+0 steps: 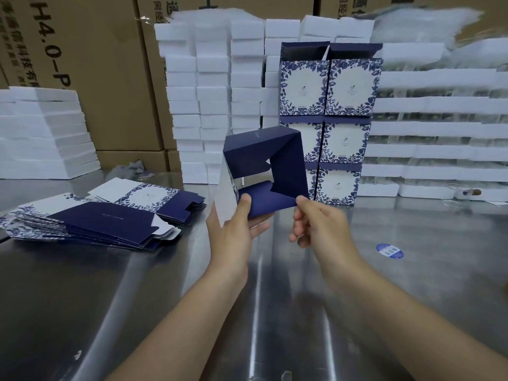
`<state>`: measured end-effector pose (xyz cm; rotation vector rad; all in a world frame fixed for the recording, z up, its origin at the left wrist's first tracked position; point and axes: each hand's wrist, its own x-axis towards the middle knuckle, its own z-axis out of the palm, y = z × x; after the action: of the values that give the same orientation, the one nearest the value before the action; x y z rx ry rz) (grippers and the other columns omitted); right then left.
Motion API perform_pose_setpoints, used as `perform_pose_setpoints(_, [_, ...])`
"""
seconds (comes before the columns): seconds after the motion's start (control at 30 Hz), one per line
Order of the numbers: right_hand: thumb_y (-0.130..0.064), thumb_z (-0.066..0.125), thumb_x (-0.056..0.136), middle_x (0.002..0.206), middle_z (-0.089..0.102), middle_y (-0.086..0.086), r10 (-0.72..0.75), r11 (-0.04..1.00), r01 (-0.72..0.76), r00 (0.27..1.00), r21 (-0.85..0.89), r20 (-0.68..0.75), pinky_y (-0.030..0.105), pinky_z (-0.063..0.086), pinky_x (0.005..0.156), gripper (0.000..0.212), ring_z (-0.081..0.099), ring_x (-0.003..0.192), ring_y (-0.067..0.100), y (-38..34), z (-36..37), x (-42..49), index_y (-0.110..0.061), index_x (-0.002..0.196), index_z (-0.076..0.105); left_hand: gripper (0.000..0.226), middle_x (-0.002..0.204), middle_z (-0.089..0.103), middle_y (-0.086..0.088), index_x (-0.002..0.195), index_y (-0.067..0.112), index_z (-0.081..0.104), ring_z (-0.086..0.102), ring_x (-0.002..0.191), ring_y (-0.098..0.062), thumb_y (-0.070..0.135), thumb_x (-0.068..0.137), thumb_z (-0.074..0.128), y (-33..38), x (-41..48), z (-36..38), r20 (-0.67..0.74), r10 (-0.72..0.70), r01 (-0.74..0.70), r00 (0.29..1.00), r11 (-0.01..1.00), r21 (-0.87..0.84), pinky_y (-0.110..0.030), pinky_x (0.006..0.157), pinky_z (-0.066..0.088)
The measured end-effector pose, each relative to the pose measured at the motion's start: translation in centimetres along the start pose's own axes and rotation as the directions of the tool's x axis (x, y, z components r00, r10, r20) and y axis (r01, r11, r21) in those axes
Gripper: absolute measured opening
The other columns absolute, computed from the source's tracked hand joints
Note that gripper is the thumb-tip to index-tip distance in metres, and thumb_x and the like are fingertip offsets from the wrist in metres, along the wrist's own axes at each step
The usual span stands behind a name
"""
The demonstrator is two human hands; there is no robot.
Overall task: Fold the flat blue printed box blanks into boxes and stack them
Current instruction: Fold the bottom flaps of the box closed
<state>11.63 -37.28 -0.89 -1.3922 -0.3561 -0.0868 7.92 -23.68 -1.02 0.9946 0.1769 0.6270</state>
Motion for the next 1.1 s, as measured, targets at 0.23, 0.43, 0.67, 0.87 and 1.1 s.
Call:
perform_pose_setpoints(0.23, [-0.019, 0.056, 0.105, 0.046, 0.048, 0.002, 0.0, 0.998, 0.004, 0.998, 0.067, -0.067, 0.026, 0.038, 0.049, 0.044, 0.047, 0.04, 0.016, -0.1, 0.6, -0.6, -0.015, 0.061, 0.056, 0.045, 0.09, 0.081, -0.01, 0.14, -0.003, 0.057, 0.081, 0.08, -0.03, 0.021, 0.103, 0.068, 0.1, -0.3, 0.1, 0.004, 0.031, -0.031, 1.0, 0.999, 0.04, -0.026, 0.063, 0.061])
perform_pose_setpoints(0.43, [-0.019, 0.055, 0.105, 0.045, 0.048, 0.003, 0.017, 0.996, -0.013, 0.999, 0.087, -0.041, 0.024, 0.038, 0.047, 0.055, 0.047, 0.04, 0.015, 0.3, 1.2, -1.0, -0.024, 0.05, 0.061, 0.075, 0.076, 0.072, -0.005, 0.152, 0.018, 0.034, 0.074, 0.07, -0.022, 0.035, 0.095, 0.079, -0.4, -0.8, 0.4, 0.111, -0.096, 0.09, 0.989, 0.994, 0.054, -0.031, 0.063, 0.062])
perform_pose_setpoints(0.67, [-0.032, 0.061, 0.102, 0.052, 0.05, 0.003, 0.096, 0.99, -0.1, 0.994, 0.096, 0.048, 0.026, 0.034, 0.048, 0.046, 0.051, 0.045, 0.017, 0.1, 1.1, -1.3, -0.024, 0.057, 0.06, 0.06, 0.075, 0.071, -0.005, 0.142, 0.001, 0.042, 0.07, 0.064, -0.017, 0.016, 0.096, 0.077, -0.8, -0.5, 0.2, 0.105, -0.099, 0.102, 0.99, 0.994, -0.026, -0.026, 0.061, 0.059])
perform_pose_setpoints(0.87, [-0.022, 0.058, 0.096, 0.052, 0.047, 0.002, 0.146, 0.973, -0.151, 0.988, 0.175, 0.042, 0.03, 0.034, 0.053, 0.038, 0.046, 0.046, 0.016, -0.2, 1.2, -1.3, -0.023, 0.058, 0.06, 0.081, 0.074, 0.07, -0.008, 0.157, -0.003, 0.027, 0.069, 0.062, -0.018, 0.015, 0.096, 0.077, -1.0, -0.4, 0.2, 0.129, -0.025, 0.028, 0.991, 0.999, -0.026, -0.025, 0.064, 0.058])
perform_pose_setpoints(1.1, [-0.021, 0.056, 0.094, 0.048, 0.038, -0.001, 0.159, 0.965, -0.157, 0.987, 0.209, 0.006, 0.022, 0.032, 0.042, 0.045, 0.035, 0.041, 0.014, -0.4, 1.0, -1.0, -0.023, 0.05, 0.056, 0.071, 0.075, 0.07, -0.012, 0.148, -0.013, 0.038, 0.068, 0.063, -0.02, 0.015, 0.095, 0.078, -1.3, -0.1, 0.0, 0.145, 0.038, -0.041, 0.989, 0.999, 0.021, -0.028, 0.067, 0.059])
